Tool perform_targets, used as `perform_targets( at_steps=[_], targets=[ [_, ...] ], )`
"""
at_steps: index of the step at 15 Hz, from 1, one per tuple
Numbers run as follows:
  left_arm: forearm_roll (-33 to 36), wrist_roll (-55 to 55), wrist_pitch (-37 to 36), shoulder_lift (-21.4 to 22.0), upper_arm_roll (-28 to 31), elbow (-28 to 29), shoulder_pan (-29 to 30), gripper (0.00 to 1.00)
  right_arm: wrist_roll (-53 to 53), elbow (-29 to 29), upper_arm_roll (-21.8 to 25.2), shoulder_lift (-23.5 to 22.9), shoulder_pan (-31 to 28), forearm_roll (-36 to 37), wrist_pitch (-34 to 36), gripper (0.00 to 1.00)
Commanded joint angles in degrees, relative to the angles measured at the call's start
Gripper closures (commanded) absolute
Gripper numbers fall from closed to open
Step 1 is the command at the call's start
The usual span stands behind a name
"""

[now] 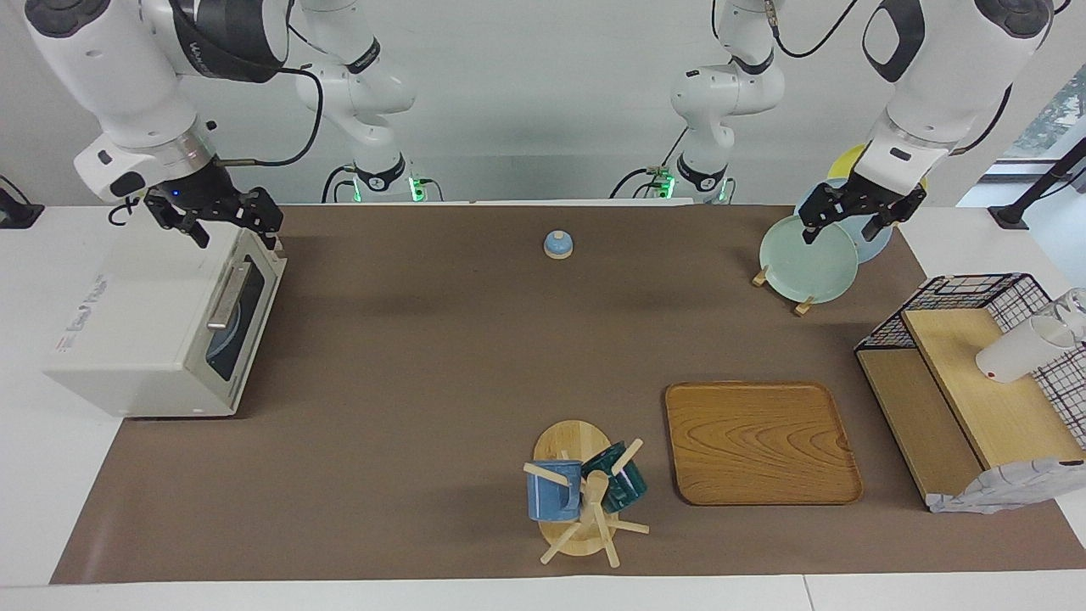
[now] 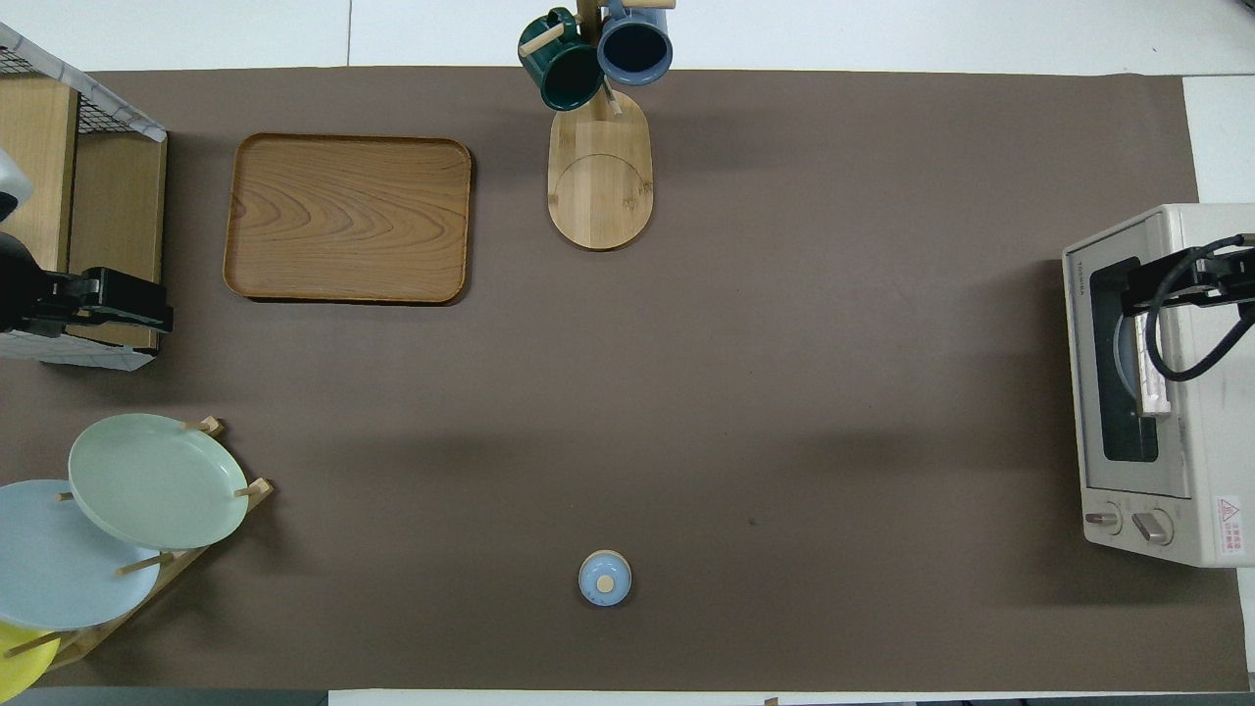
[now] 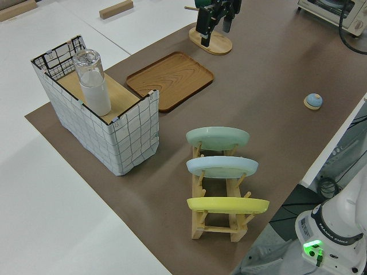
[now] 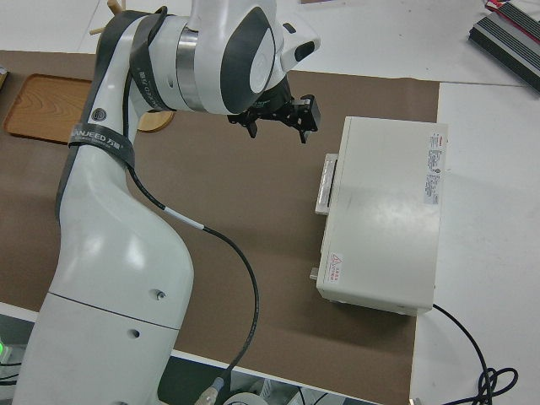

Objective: Put eggplant into oven

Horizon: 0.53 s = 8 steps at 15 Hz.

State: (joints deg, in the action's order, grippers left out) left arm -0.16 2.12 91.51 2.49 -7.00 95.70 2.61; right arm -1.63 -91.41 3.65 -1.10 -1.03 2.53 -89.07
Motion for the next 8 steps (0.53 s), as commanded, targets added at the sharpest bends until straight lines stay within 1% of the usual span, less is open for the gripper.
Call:
perform_targets(
  at_steps=[1, 8],
  targets=[
    [-0.4, -0.1, 0.2, 1.6, -0.4, 1.5, 0.7, 0.0, 0.8, -1.8, 1.2, 1.8, 0.6, -1.7, -2.2, 0.0],
    [-0.4, -0.1, 0.2, 1.6, -0.4, 1.5, 0.7, 0.0, 0.7, -2.2, 1.3, 1.8, 0.7, -1.6, -2.9, 0.0]
  ],
)
